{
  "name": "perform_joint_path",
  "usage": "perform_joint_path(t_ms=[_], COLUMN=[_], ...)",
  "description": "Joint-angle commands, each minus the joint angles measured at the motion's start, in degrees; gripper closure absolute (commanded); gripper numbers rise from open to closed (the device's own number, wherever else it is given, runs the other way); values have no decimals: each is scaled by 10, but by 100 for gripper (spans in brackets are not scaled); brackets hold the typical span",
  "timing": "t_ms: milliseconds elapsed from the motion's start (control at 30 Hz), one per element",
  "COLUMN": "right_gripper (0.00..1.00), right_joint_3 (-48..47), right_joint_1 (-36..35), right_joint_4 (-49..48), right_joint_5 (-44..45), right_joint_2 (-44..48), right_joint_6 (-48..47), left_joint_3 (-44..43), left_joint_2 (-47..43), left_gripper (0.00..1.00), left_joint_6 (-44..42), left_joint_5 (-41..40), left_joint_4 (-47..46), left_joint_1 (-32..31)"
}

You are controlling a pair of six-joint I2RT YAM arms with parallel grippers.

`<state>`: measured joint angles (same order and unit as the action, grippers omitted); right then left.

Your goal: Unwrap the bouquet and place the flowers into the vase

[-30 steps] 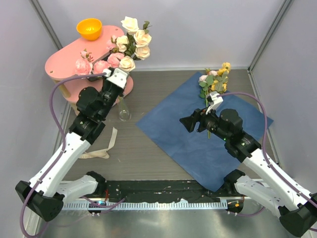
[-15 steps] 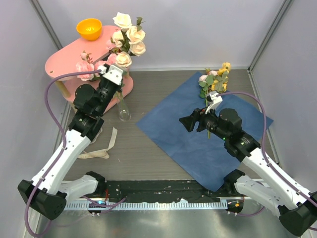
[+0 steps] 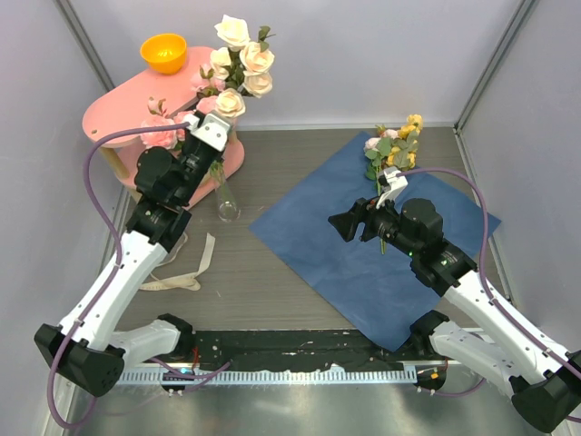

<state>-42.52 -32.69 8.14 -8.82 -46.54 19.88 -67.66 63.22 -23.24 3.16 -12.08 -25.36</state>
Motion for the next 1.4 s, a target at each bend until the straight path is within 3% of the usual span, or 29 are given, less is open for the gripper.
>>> perform_joint_path(t_ms=[0,867,1367], right_gripper=[26,27,27], right_joint_3=[-4,-5,1], right_joint_1=[-3,-3,-4], right_joint_4=[-30,-34,-45], right_joint_5=[4,-1,-10], right_joint_2=[0,-8,-19], right_joint_6=[3,8,15], left_joint_3=[-30,43,-16], left_joint_2=[-4,-22,-36], left_gripper=[100,100,100], left_joint_6=[-24,40,45], left_joint_5=[9,-27,-19], left_joint_4=[-14,-6,21], left_joint_1=[3,3,3])
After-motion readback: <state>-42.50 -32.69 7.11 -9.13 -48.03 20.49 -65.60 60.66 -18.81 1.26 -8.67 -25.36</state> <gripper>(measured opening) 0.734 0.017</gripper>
